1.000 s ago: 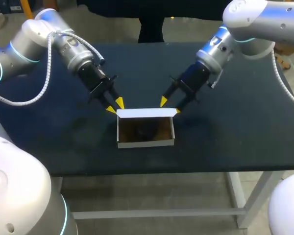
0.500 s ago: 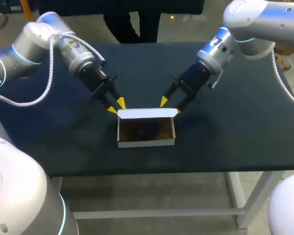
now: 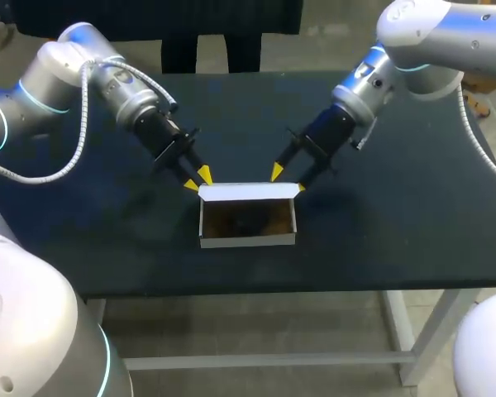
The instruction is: Assemble the packaging by folding the flat box into shape, placing the metal phone stand inside, and closing the box properly
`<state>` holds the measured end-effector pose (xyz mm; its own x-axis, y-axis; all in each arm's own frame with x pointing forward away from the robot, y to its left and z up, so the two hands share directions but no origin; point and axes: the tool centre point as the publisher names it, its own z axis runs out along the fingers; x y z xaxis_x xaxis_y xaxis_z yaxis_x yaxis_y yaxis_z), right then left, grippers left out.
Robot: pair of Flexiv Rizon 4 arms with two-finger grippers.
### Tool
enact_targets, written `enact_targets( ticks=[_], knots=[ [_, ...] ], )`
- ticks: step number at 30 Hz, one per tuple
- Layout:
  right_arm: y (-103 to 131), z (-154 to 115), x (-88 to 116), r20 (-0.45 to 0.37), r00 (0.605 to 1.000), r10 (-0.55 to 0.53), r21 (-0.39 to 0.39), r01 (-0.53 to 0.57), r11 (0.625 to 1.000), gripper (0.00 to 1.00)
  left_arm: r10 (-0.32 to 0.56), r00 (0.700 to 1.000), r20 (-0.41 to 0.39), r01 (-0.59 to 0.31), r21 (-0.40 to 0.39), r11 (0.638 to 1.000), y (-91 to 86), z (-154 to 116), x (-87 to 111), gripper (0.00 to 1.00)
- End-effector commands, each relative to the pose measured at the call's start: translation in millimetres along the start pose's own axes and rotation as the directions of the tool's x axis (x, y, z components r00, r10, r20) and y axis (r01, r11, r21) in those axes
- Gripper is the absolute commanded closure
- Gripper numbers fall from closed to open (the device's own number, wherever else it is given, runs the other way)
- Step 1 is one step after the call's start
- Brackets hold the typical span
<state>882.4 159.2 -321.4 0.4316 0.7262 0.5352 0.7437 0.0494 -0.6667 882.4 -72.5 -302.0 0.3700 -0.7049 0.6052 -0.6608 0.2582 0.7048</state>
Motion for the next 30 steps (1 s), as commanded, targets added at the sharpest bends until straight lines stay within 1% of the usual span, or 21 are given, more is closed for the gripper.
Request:
enact_targets(
  ticks=[1, 8, 23, 30],
  knots=[
    [3, 6, 10, 0.002, 1.000, -0.002, 0.012, 0.002, 1.000, 0.53, 0.003, 1.000, -0.002, -0.003, 0.013, 1.000, 0.6, 10, 7.4, 0.86],
    [3, 6, 9, 0.002, 1.000, -0.006, 0.011, 0.006, 1.000, 0.52, 0.005, 1.000, 0.004, -0.005, 0.017, 1.000, 0.5, 12, 6.7, 0.84],
    [5, 14, -2, 0.011, 1.000, -0.022, 0.017, 0.022, 1.000, 0.53, 0.016, 1.000, 0.011, -0.016, 0.036, 0.999, -2.5, 21, -7.1, 0.84],
    [3, 19, -8, 0.027, 0.999, -0.044, 0.010, 0.043, 0.999, 0.52, 0.022, 1.000, 0.017, -0.024, 0.064, 0.998, -0.5, 24, -14.4, 0.80]
  ],
)
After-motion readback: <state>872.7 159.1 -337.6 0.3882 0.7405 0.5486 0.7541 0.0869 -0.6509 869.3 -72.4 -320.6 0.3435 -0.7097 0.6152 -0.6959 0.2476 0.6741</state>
